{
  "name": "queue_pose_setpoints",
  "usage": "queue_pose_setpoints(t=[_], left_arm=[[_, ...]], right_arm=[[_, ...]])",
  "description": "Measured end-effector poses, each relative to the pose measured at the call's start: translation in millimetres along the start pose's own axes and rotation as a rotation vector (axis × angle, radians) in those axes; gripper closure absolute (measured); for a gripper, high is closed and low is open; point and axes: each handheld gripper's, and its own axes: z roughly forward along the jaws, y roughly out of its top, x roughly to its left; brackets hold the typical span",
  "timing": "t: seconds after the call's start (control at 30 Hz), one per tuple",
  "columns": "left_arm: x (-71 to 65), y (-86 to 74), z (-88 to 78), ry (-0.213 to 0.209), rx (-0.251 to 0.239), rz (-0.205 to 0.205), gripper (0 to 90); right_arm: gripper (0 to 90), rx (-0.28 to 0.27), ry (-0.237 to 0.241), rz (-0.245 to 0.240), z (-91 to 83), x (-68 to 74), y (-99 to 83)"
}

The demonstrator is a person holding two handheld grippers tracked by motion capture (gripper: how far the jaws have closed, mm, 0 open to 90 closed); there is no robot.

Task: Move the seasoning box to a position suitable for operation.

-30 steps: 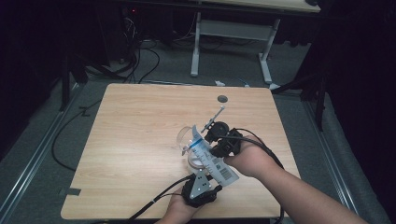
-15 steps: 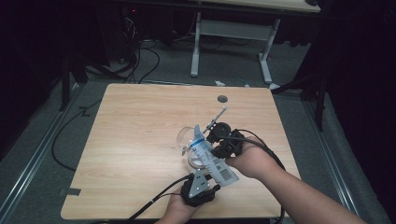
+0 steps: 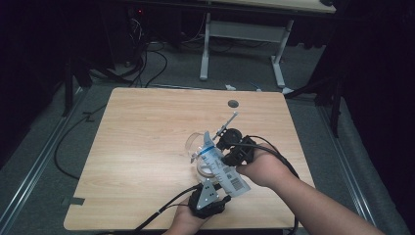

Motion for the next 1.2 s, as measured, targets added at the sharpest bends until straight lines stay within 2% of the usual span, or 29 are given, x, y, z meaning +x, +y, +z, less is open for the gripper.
queue_pose_setpoints(t=[0.27,0.53,0.8,0.87,0.9,1.0,1.07,1.1,1.13,1.2], left_arm=[[2.3,-5.7,-4.4,0.006,0.008,-0.004,55.1],[4.0,-4.8,-9.0,0.007,-0.006,-0.01,55.2],[15.0,-8.7,-26.8,0.027,-0.017,-0.022,55.2],[25.3,-12.5,-37.2,0.044,-0.019,-0.029,55.1],[25.3,-12.5,-37.2,0.044,-0.019,-0.029,54.9],[41.1,-19.3,-51.9,0.087,-0.019,-0.042,54.8],[44.1,-20.8,-54.6,0.097,-0.018,-0.045,54.9],[52.6,-25.8,-62.2,0.117,-0.015,-0.062,54.8],[52.6,-25.8,-62.2,0.117,-0.015,-0.062,54.9],[61.9,-30.9,-70.8,0.145,-0.001,-0.058,54.9]], right_arm=[[89.7,-0.005,0.005,0.011,-3.5,-2.2,-2.0],[89.6,-0.003,0.004,0.007,-4.2,-3.5,-3.9],[89.7,0.006,0.005,0.004,-2.1,-4.9,-5.9],[89.6,0.003,0.006,-0.001,-1.9,-5.4,-6.0],[89.6,0.005,0.007,-0.002,-1.8,-5.3,-6.1],[89.6,0.014,0.005,-0.006,-1.5,-4.5,-6.4],[89.7,0.013,0.007,-0.006,-1.3,-4.7,-6.8],[89.7,0.015,0.006,-0.007,-1.1,-4.9,-6.9],[89.7,0.015,0.006,-0.007,-1.1,-4.9,-6.9],[89.6,0.017,0.006,-0.006,-1.0,-5.5,-7.3]])
